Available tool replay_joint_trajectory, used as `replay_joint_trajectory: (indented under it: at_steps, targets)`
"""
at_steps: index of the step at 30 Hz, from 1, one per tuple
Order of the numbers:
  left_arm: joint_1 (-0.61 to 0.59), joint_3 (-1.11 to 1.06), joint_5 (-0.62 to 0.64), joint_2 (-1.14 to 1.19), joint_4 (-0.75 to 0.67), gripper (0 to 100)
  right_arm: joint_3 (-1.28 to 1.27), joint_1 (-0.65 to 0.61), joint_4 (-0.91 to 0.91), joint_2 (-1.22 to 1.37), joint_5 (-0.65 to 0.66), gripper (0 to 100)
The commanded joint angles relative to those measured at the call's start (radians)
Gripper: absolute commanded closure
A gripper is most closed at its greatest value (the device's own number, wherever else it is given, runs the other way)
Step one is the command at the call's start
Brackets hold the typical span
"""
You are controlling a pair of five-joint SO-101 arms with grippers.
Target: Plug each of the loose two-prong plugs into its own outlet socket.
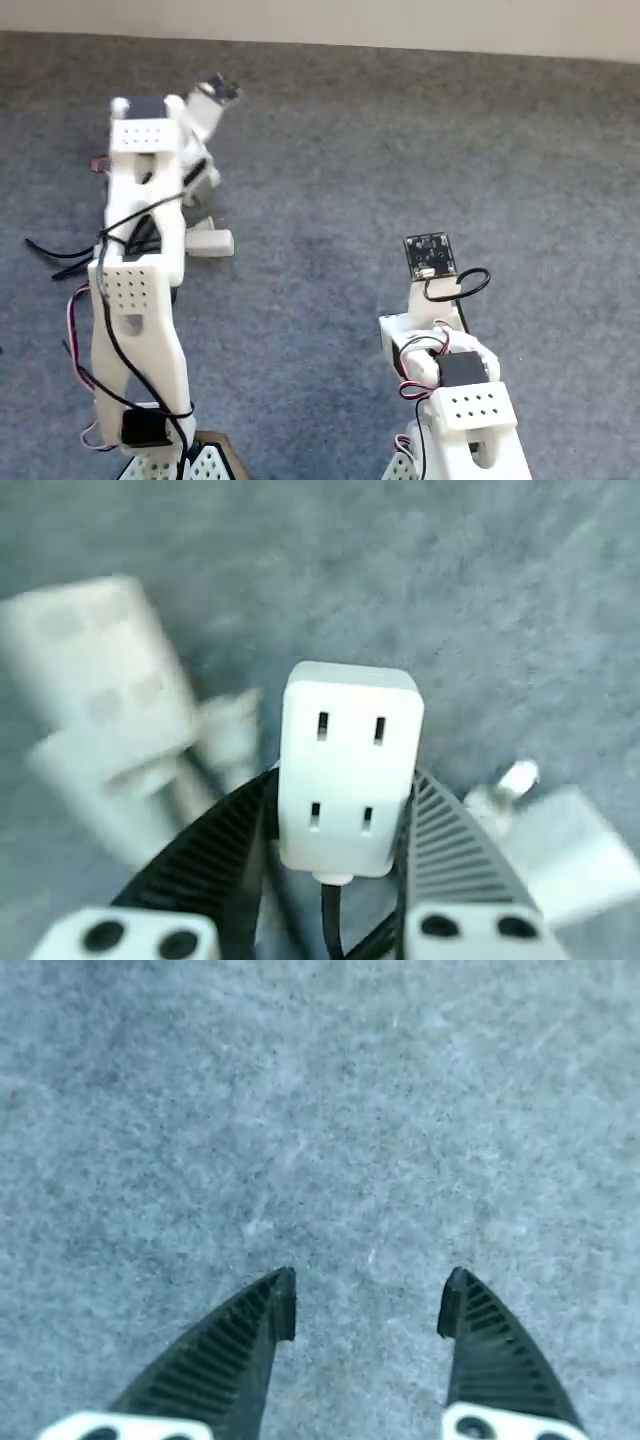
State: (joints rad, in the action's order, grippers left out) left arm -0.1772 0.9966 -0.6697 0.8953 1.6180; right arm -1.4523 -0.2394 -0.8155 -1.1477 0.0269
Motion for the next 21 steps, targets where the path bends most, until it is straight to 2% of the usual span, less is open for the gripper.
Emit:
replay_joint_trajectory:
  at_steps: [1, 5, 8, 12, 18, 21]
  targets:
    - [0.013, 0.318, -0.026, -0.094, 0.164, 100, 0.010, 0.007, 0.012, -0.015, 0.009, 76.7]
    - [0.013, 0.295, -0.029, -0.277, 0.164, 100, 0.010, 0.007, 0.012, -0.015, 0.009, 76.7]
    - [0.050, 0.160, -0.029, -0.447, 0.164, 100, 0.010, 0.007, 0.012, -0.015, 0.009, 76.7]
    - [0.147, -0.228, -0.035, -0.725, 0.166, 100, 0.008, 0.007, 0.012, -0.015, 0.009, 76.7]
    - [0.340, -0.905, -0.173, -1.099, 0.163, 100, 0.005, 0.005, 0.012, -0.015, 0.009, 76.7]
    - [0.381, -1.165, -0.267, -1.155, 0.140, 100, 0.005, 0.005, 0.012, -0.015, 0.009, 76.7]
